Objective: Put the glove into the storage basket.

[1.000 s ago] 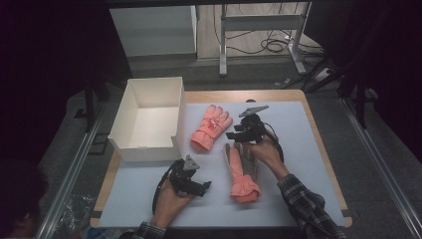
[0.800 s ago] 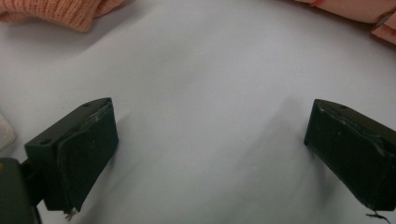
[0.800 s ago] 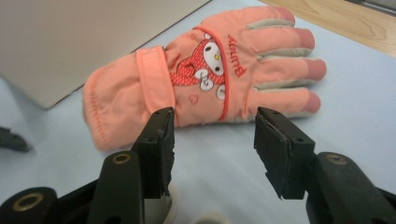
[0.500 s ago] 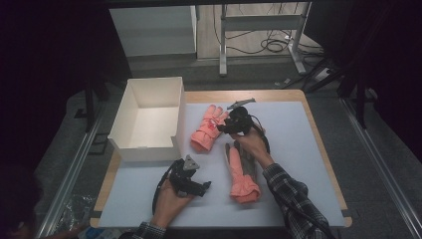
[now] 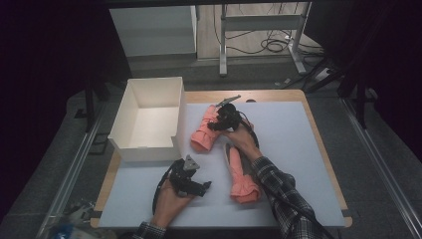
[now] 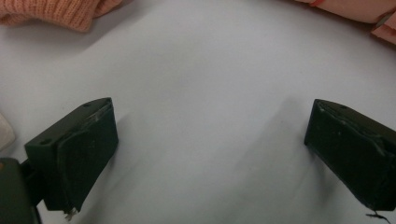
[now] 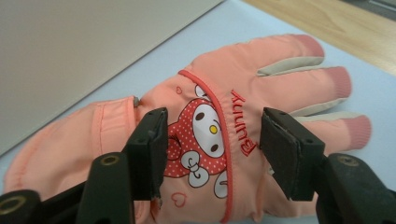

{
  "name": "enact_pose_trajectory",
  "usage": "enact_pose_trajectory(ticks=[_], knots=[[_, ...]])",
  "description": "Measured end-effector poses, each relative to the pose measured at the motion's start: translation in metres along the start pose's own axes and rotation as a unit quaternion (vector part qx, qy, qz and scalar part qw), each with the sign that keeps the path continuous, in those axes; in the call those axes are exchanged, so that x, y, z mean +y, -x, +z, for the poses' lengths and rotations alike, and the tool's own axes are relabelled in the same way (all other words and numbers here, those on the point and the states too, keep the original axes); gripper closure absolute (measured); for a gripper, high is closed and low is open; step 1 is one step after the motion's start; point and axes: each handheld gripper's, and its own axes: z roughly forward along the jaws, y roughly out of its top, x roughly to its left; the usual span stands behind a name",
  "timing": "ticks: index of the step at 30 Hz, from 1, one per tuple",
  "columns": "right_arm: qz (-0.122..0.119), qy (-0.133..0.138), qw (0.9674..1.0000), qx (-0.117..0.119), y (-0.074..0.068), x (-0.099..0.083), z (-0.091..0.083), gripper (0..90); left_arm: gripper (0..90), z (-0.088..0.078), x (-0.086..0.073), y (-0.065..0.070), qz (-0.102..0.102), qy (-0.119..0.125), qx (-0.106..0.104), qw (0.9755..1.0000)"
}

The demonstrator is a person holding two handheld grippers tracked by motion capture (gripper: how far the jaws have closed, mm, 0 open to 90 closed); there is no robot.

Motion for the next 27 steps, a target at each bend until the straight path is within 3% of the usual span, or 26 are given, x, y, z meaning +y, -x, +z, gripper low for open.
enact_pose_trajectory(ticks=[3, 7, 13, 22, 27], knots=[[-0.012, -0.019, 0.9997, -0.004, -0.001, 0.000, 0.008, 48.9, 2.6, 0.000, 0.000, 0.000, 0.000, 0.000, 0.000, 1.0000], [0.005, -0.020, 0.9998, 0.003, 0.000, -0.002, 0.013, 63.9, 2.6, 0.000, 0.000, 0.000, 0.000, 0.000, 0.000, 1.0000], [-0.011, -0.032, 0.9994, -0.002, -0.004, 0.001, 0.009, 82.8, 2.6, 0.000, 0.000, 0.000, 0.000, 0.000, 0.000, 1.0000], [0.016, -0.025, 0.9995, 0.011, 0.000, 0.003, -0.002, 86.9, 2.6, 0.000, 0.000, 0.000, -0.001, 0.000, 0.000, 1.0000], [0.014, -0.012, 0.9998, 0.011, -0.002, 0.007, -0.015, 86.9, 2.7, 0.000, 0.000, 0.000, 0.000, 0.000, 0.000, 1.0000]])
